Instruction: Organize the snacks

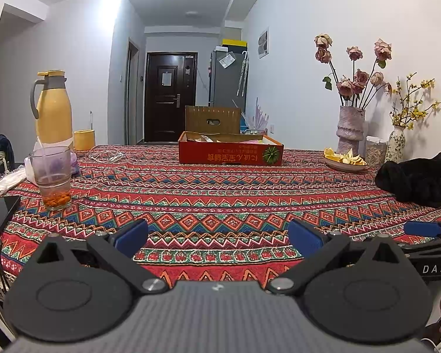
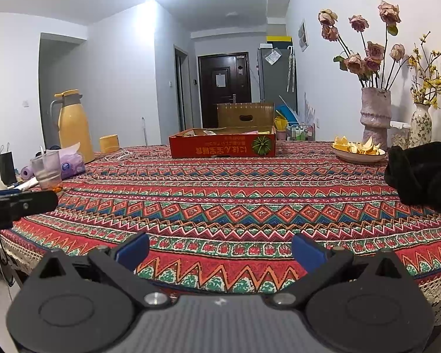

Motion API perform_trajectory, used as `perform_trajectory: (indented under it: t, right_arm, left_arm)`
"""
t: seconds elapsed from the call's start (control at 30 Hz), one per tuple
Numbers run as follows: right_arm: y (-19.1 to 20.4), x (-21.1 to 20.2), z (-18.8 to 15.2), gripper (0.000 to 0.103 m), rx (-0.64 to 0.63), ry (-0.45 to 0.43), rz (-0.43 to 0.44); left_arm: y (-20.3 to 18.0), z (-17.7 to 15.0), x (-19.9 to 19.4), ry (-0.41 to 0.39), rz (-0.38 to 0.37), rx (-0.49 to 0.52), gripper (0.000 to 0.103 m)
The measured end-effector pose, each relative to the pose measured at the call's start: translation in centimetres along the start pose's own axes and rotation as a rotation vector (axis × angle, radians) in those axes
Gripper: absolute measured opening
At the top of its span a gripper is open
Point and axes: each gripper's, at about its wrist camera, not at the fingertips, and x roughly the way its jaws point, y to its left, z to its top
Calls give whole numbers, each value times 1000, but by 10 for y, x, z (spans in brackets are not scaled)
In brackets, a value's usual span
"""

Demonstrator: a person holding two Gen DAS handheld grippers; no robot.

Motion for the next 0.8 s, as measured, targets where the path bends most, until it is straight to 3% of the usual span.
perform_trajectory:
  t: [0.8]
  right_arm:
    - [-2,0,-1,103,-1,6,1]
  left_arm:
    - [-5,2,-5,-31,4,9,103]
